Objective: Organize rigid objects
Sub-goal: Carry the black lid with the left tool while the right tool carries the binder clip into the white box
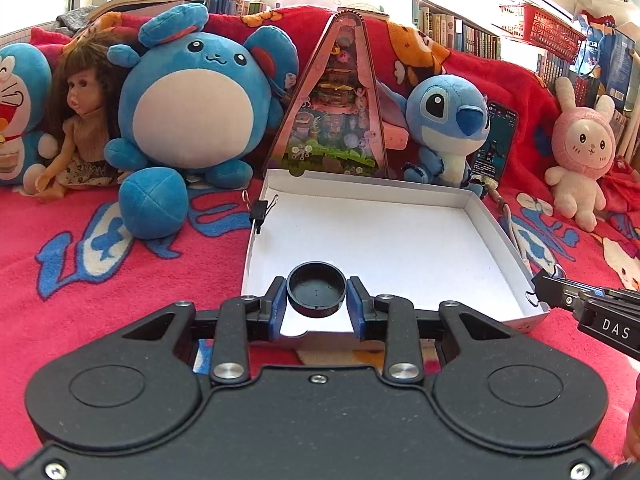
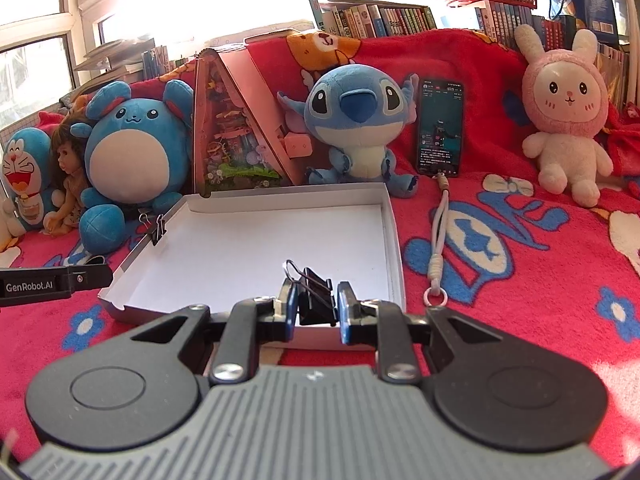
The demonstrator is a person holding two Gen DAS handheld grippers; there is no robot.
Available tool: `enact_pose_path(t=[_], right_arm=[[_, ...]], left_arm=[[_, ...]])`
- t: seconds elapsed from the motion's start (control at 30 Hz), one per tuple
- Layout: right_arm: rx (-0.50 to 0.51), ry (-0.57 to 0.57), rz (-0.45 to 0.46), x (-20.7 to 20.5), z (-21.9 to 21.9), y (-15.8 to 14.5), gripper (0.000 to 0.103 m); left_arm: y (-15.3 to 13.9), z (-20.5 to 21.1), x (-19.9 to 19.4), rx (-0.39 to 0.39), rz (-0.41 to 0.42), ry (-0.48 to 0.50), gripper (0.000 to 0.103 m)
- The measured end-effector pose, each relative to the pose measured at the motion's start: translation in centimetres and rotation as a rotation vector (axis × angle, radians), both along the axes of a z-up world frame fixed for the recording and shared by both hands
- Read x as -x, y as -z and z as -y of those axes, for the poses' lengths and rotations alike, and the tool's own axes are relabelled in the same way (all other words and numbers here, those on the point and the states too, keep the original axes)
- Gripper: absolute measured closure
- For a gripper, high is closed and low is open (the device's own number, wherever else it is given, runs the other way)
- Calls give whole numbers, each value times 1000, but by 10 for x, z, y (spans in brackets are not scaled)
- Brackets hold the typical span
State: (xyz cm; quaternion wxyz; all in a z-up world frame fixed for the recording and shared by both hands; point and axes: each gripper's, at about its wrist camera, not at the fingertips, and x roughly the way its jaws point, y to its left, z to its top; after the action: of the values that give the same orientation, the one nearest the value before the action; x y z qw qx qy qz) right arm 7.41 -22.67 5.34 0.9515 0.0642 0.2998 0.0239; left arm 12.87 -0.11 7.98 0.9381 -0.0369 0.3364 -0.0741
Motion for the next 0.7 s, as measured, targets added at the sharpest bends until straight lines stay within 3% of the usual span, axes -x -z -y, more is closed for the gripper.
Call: enact_pose_path(t=[0.4,0.7], right_arm=[[-116,1,-145,-68,14,11,78],[-135,6,-228,-99,10,29,78]], left_arm=[[18,24,-70,-23,-117,40,72],[44,37,-95,-29,-182,25,72]])
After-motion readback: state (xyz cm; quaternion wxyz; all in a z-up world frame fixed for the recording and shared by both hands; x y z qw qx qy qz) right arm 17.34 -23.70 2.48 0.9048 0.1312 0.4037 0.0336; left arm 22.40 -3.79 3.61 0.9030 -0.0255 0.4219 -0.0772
